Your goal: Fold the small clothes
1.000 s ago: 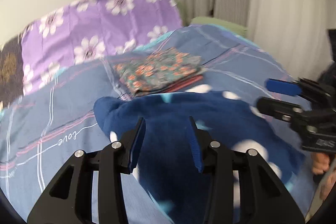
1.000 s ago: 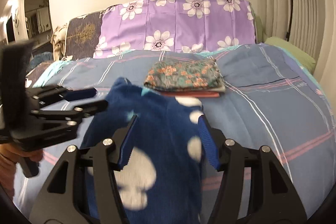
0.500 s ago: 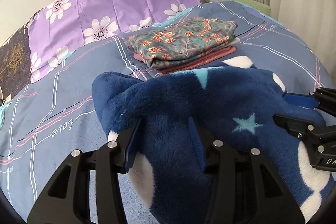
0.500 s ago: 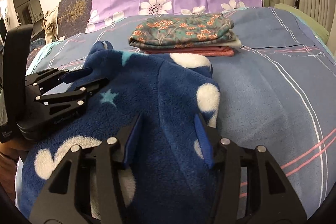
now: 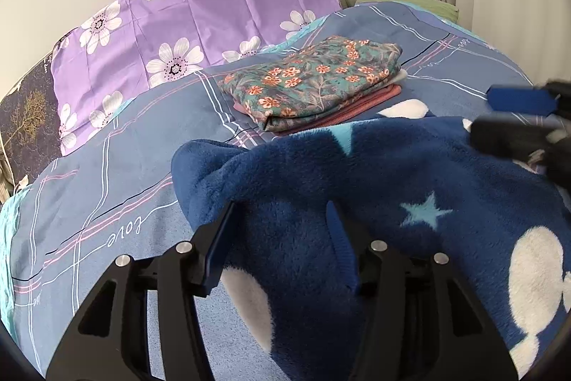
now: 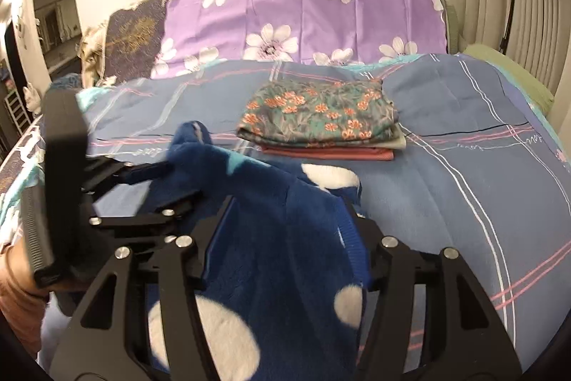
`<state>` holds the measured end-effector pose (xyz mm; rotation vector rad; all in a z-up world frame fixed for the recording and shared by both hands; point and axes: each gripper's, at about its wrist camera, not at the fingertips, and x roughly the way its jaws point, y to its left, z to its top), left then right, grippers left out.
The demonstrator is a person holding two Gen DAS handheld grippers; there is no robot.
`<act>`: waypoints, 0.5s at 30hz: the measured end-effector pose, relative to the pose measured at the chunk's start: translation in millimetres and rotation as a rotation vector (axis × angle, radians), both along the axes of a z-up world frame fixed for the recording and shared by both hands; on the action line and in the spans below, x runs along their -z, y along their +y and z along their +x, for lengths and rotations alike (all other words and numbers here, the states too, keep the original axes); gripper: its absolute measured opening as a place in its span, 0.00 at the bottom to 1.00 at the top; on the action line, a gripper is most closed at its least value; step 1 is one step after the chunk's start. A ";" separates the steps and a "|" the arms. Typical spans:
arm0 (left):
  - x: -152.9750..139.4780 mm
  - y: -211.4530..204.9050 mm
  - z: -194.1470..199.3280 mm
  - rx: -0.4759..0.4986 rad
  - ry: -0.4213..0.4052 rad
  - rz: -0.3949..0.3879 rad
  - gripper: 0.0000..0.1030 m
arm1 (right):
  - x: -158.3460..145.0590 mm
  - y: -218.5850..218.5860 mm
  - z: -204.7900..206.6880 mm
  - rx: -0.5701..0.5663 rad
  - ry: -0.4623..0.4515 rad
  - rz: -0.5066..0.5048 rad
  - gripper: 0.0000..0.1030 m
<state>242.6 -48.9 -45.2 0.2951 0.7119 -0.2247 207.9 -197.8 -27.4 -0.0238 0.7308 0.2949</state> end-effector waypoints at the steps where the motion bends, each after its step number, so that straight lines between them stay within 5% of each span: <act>1: -0.2 1.1 0.1 -0.001 -0.002 -0.002 0.55 | 14.3 0.9 6.8 0.000 0.052 -0.004 0.56; 3: -2.9 4.7 0.3 0.003 -0.001 -0.022 0.61 | 38.9 -3.3 16.2 0.012 0.105 0.016 0.56; 8: -23.5 20.6 12.1 -0.006 -0.068 -0.090 0.61 | 37.4 -3.4 13.5 0.011 0.091 0.012 0.57; 11: 9.8 20.8 43.6 -0.012 0.032 -0.035 0.51 | 38.5 -2.4 14.0 0.010 0.089 0.009 0.57; 15: 27.3 24.8 52.0 -0.027 0.041 -0.110 0.52 | 45.4 -8.7 25.3 0.015 0.119 0.039 0.57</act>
